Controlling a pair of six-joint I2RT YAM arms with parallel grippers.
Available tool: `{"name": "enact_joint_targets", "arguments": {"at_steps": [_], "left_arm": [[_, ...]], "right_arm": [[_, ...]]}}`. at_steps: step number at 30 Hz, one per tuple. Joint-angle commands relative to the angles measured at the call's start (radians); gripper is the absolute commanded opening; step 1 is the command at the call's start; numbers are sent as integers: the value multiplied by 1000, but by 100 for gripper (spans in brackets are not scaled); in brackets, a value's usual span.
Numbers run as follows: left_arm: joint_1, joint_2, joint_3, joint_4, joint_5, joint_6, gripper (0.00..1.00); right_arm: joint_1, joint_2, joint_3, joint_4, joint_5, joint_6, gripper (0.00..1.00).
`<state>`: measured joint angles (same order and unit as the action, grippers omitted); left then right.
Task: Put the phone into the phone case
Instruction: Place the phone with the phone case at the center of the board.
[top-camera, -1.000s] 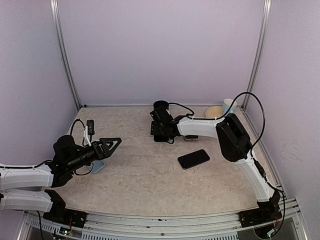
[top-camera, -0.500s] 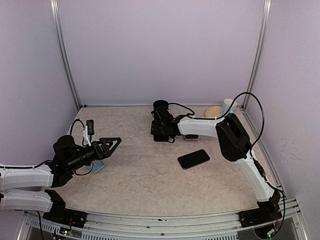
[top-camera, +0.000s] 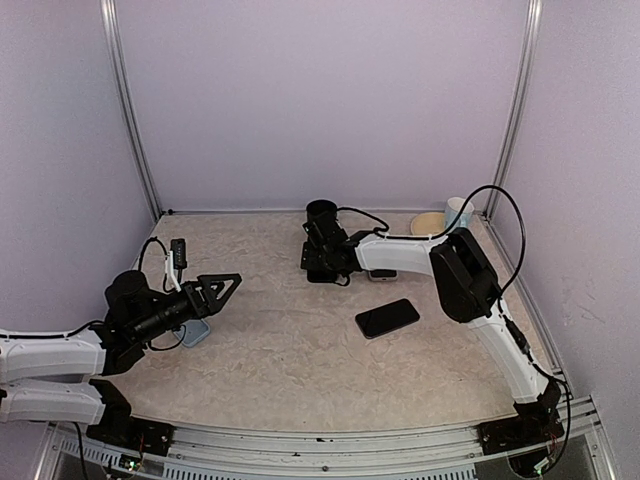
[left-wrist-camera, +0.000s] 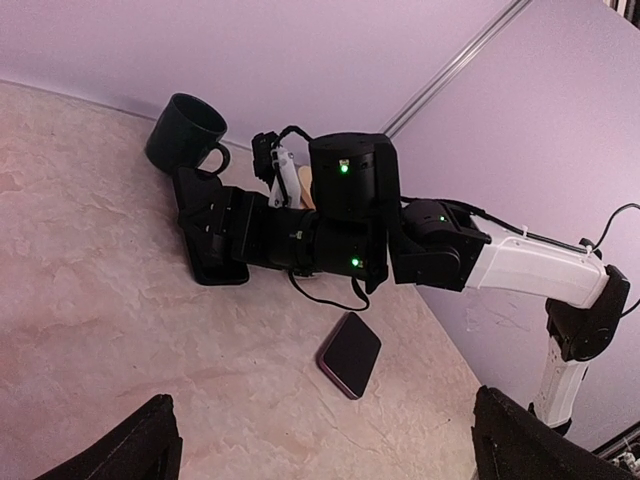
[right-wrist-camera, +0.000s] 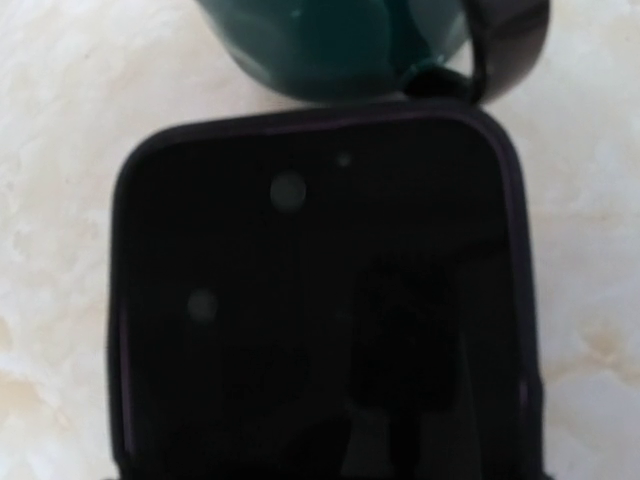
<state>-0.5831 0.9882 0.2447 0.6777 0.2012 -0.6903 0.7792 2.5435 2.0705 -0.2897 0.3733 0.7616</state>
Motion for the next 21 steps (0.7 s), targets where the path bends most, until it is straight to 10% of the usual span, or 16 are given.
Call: {"name": "enact_joint_targets", "arguments": {"at_steps": [1,21], "left_arm": [[0,-14,-11,-1,-8,17,99],[3,-32,-16,-4,-17,16,99]], "right_arm": [[-11,39,23,16,-6,25,79],[-12,44,33,15,-16,24,84]]}}
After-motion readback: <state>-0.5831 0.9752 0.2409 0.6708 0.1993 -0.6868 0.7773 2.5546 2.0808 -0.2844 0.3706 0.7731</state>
